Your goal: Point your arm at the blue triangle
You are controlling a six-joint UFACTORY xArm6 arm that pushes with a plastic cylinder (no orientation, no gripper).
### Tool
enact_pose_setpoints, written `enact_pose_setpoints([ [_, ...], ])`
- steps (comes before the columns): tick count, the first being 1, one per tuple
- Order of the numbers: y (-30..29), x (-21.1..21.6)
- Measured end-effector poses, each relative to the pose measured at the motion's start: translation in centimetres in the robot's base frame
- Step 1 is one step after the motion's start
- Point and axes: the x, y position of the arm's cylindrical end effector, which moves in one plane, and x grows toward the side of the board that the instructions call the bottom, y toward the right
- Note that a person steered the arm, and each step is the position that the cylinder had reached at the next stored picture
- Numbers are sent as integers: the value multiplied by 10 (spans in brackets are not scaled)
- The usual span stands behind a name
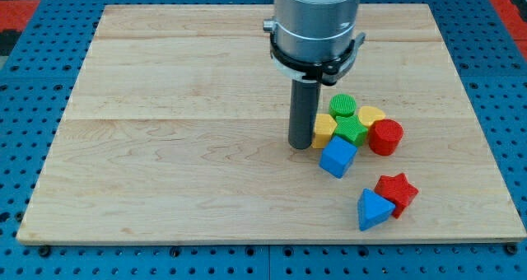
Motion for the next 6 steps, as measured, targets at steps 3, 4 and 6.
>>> enact_pose_setpoints([
  [3,-24,103],
  [4,1,132],
  [6,106,133],
])
